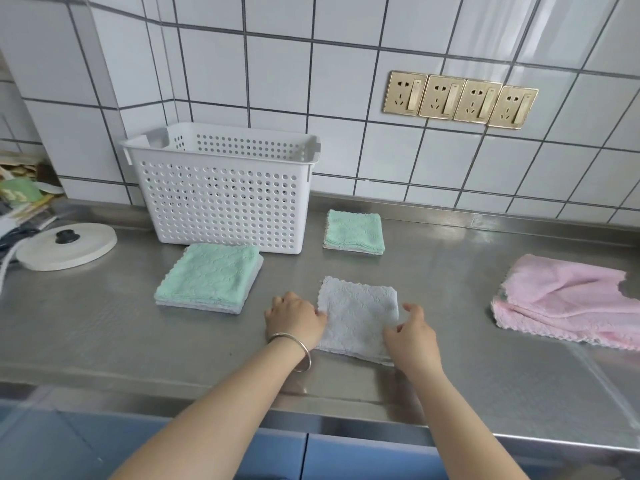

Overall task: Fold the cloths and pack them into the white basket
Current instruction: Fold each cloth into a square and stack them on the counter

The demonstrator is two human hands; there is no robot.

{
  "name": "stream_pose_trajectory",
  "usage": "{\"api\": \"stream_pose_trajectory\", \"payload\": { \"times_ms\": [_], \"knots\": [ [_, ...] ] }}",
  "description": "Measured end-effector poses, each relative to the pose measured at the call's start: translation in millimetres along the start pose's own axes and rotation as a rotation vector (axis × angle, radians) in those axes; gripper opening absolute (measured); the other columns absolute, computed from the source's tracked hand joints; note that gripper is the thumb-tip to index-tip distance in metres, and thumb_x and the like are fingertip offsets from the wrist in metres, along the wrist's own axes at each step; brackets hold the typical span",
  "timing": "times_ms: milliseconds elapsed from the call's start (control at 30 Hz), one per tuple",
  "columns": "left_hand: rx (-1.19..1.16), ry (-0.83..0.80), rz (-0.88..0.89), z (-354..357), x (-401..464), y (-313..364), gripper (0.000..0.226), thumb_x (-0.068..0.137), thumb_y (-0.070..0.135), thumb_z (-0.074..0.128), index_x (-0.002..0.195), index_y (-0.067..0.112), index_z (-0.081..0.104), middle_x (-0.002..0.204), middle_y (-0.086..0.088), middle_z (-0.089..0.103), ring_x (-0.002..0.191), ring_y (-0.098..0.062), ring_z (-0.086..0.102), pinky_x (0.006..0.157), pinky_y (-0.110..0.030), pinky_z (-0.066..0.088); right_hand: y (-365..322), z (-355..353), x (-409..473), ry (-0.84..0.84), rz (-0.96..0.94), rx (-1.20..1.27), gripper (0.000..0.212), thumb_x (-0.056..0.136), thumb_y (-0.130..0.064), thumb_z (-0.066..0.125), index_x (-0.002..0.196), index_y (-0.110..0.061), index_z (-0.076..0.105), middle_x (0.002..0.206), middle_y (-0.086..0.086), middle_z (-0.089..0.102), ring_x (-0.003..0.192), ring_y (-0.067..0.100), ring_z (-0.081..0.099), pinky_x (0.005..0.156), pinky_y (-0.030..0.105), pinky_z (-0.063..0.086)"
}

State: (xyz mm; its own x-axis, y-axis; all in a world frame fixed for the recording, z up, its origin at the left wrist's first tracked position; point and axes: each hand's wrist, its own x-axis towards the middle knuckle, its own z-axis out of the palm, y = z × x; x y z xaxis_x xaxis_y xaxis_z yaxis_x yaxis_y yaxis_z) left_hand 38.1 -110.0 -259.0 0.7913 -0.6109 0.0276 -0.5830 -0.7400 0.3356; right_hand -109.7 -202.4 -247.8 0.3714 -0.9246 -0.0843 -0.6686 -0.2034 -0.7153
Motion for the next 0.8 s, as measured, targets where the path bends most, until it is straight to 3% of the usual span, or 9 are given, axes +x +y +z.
{"api": "stream_pose_trajectory", "payload": {
  "times_ms": [100,200,300,400,500,600,700,800],
  "knots": [
    [-0.219,0.019,0.022,-9,-6,-1,0.029,0.091,0.033,0.043,0.088,0.01,0.06,0.1,-0.011,0.063,0.097,-0.032,0.055,0.076,-0.034,0.041,-7,2,-9,0.005,-0.026,0.038,0.051,0.083,-0.01,0.044,0.133,-0.015,0.034,0.082,0.007,0.064,0.084,0.03,0.06,0.072,0.035,0.048],
    [-0.505,0.099,0.026,-33,-6,-13,0.02,0.092,0.029,0.044,0.078,0.014,0.045,0.076,-0.006,0.055,0.081,-0.031,0.054,0.066,-0.034,0.037,-31,0,-17,-0.01,-0.111,0.192,0.048,0.087,-0.011,0.047,0.134,-0.015,0.036,0.071,-0.005,0.054,0.069,0.011,0.054,0.058,0.027,0.044],
    [-0.685,0.257,-0.018,-70,6,-42,0.015,0.09,0.028,0.052,0.089,0.014,0.049,0.083,-0.001,0.055,0.081,-0.022,0.051,0.072,-0.028,0.037,-75,12,-14,-0.045,-0.193,0.365,0.045,0.088,-0.017,0.053,0.131,-0.017,0.039,0.075,-0.01,0.052,0.068,0.004,0.052,0.053,0.019,0.039],
    [-0.846,0.387,-0.094,-107,25,-84,0.027,0.087,0.027,0.059,0.108,0.012,0.052,0.092,0.0,0.057,0.086,-0.02,0.054,0.078,-0.027,0.04,-123,45,-10,-0.142,-0.241,0.493,0.044,0.087,-0.017,0.056,0.129,-0.019,0.042,0.081,-0.009,0.053,0.072,0.01,0.056,0.052,0.018,0.04],
    [-0.83,0.438,-0.115,-127,43,-125,0.033,0.086,0.021,0.06,0.117,0.015,0.051,0.1,-0.002,0.057,0.089,-0.019,0.055,0.083,-0.028,0.043,-154,87,-10,-0.243,-0.233,0.584,0.041,0.087,-0.016,0.057,0.125,-0.017,0.043,0.084,-0.007,0.055,0.079,0.015,0.058,0.056,0.017,0.047],
    [-0.731,0.362,-0.143,-125,54,-160,0.036,0.087,0.017,0.058,0.122,0.019,0.049,0.097,-0.007,0.06,0.091,-0.026,0.06,0.084,-0.035,0.048,-165,124,-12,-0.332,-0.191,0.58,0.045,0.086,-0.017,0.057,0.129,-0.015,0.041,0.083,-0.007,0.056,0.084,0.018,0.059,0.071,0.029,0.05],
    [-0.636,0.35,-0.183,-111,61,-184,0.037,0.086,0.02,0.059,0.122,0.019,0.05,0.102,-0.012,0.067,0.09,-0.028,0.061,0.083,-0.035,0.05,-166,144,-13,-0.353,-0.187,0.534,0.049,0.087,-0.019,0.058,0.132,-0.015,0.038,0.08,-0.009,0.052,0.078,0.015,0.056,0.064,0.022,0.044],
    [-0.591,0.347,-0.228,-103,63,-193,0.037,0.088,0.022,0.056,0.125,0.019,0.049,0.097,-0.007,0.068,0.083,-0.021,0.054,0.075,-0.025,0.038,-170,152,-10,-0.308,-0.207,0.493,0.05,0.088,-0.02,0.058,0.133,-0.015,0.038,0.08,-0.01,0.052,0.075,0.01,0.054,0.059,0.017,0.04]
  ]
}}
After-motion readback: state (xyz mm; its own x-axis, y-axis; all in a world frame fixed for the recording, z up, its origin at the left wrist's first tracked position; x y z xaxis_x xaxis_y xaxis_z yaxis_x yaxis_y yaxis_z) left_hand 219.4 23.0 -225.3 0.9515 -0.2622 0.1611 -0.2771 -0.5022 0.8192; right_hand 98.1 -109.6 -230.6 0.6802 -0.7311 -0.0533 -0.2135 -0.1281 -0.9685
